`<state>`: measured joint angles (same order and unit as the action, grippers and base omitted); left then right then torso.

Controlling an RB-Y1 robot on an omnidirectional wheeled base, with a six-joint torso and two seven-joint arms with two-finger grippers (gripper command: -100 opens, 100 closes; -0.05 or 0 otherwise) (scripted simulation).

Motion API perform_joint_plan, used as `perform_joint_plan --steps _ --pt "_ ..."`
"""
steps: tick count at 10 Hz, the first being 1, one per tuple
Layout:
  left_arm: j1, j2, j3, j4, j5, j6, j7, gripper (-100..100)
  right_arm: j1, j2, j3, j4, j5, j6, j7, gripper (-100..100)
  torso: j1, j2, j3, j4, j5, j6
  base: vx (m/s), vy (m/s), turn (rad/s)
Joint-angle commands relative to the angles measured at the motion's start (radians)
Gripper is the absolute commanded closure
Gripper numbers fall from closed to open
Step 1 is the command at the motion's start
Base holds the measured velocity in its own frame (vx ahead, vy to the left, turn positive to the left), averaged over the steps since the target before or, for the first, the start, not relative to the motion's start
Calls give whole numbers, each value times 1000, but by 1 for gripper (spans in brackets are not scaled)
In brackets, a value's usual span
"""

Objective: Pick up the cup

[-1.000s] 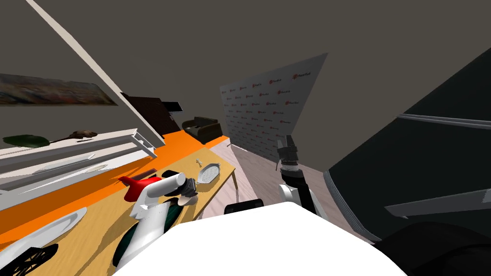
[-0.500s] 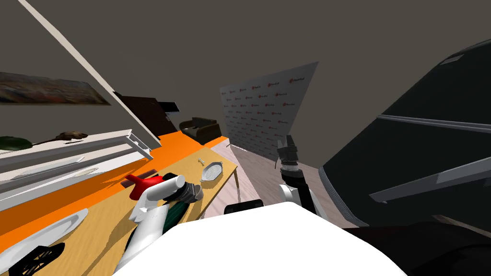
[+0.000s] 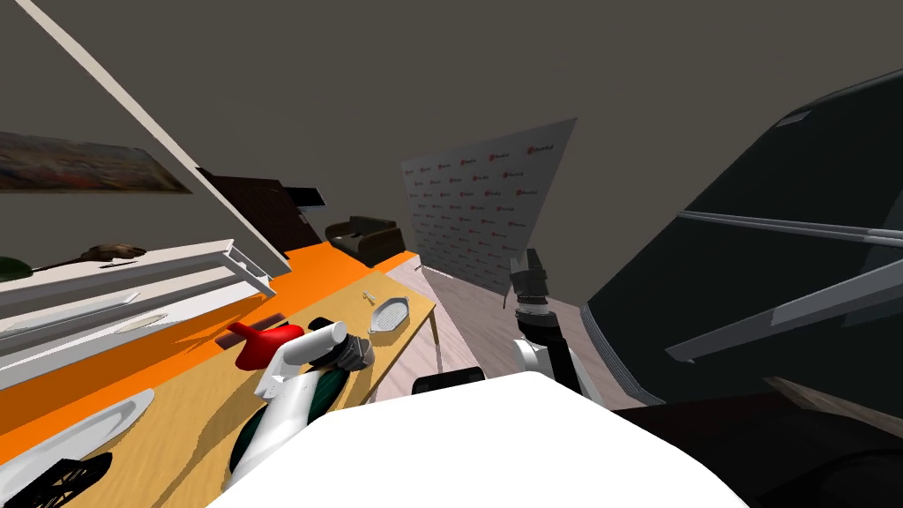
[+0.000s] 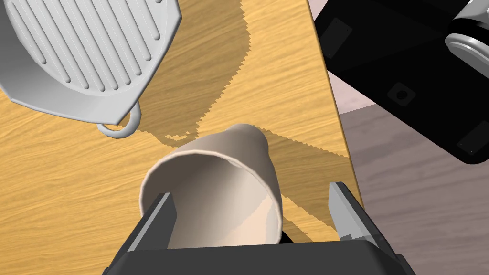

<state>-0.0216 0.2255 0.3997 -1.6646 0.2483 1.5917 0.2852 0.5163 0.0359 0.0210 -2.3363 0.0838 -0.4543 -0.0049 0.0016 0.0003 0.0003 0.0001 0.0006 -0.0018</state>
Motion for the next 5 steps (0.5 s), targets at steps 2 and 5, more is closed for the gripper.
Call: perform_joint_plan --steps 2,5 --pt "-5 -2 -3 19 -5 -15 2 -100 0 0 0 0 0 0 0 0 0 0 0 0 0 0 -18 8 -19" --pt "-4 -3 -3 21 -5 -17 3 100 0 0 0 0 0 0 0 0 0 -2 -1 0 0 1 0 0 0"
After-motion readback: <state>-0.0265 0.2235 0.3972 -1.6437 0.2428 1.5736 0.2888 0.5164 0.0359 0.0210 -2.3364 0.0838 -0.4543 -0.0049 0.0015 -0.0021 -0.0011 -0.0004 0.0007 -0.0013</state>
